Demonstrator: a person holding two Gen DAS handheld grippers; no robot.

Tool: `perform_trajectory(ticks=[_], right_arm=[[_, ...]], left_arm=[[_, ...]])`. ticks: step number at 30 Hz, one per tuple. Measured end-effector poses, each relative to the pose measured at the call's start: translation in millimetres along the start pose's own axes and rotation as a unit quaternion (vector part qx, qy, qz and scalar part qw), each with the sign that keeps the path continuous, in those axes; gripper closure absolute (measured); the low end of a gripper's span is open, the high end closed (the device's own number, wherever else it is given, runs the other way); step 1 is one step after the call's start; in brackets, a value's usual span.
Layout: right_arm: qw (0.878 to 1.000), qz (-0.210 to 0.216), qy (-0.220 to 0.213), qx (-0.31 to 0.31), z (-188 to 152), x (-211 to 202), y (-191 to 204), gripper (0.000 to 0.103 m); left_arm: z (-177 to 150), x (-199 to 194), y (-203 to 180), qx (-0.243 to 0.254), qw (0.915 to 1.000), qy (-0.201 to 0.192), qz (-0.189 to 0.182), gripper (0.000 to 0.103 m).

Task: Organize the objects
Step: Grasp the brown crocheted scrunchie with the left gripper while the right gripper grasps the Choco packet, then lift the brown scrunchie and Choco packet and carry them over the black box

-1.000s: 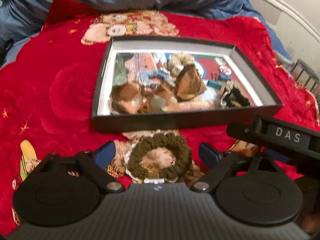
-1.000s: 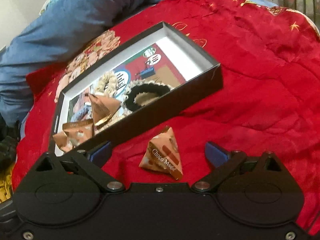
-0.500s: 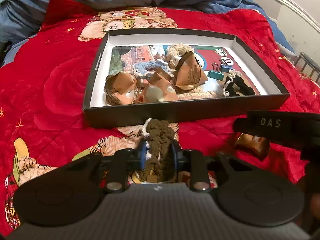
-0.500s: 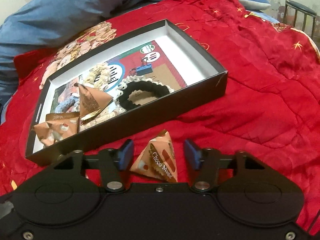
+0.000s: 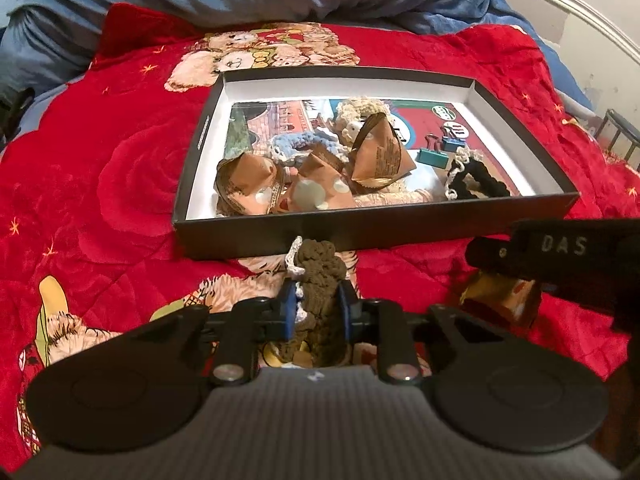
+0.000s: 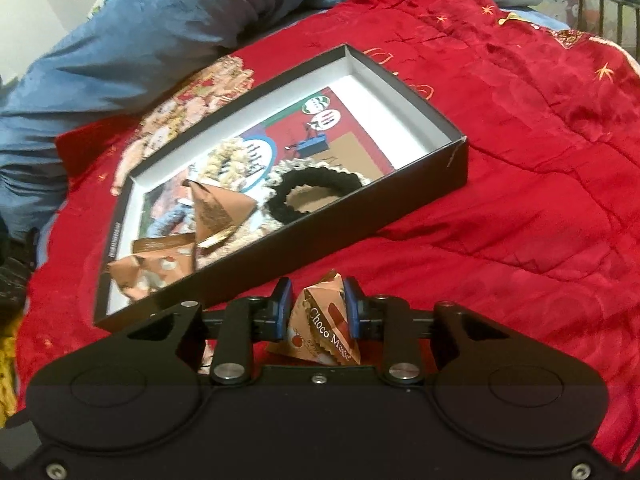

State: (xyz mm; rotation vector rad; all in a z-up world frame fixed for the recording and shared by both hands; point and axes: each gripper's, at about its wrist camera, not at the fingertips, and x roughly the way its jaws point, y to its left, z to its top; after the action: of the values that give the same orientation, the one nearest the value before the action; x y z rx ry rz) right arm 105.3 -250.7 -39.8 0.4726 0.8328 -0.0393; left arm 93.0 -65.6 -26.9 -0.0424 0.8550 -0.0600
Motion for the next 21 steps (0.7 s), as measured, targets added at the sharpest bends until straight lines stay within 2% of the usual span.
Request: perform_trajectory(ticks=[4,9,15,21], right_arm=[[1.000,0.019,-0.005,-0.001,-2,-5,4,0.077],[1.000,0.023,-0.013,-0.009,-3,-8,8,0.077],[0.999,0.031,-0.021,-0.002,1,-8,10,0.076],[0.998,0.049,-0.032,0.000,3,-15,11,0.076]], left_arm=[[1,-3,2,-0.005,1.0000,-0.002,-0.006,0.084],[1,-8,1,-0.008,0.9999,-0.008,-0.013,0.087],[6,-25,3,-0.014,0.9991,-0.035,-0.021,0.089],[6,-32,1,-0.013,0.9987,-0.044,-0.022,0.088]])
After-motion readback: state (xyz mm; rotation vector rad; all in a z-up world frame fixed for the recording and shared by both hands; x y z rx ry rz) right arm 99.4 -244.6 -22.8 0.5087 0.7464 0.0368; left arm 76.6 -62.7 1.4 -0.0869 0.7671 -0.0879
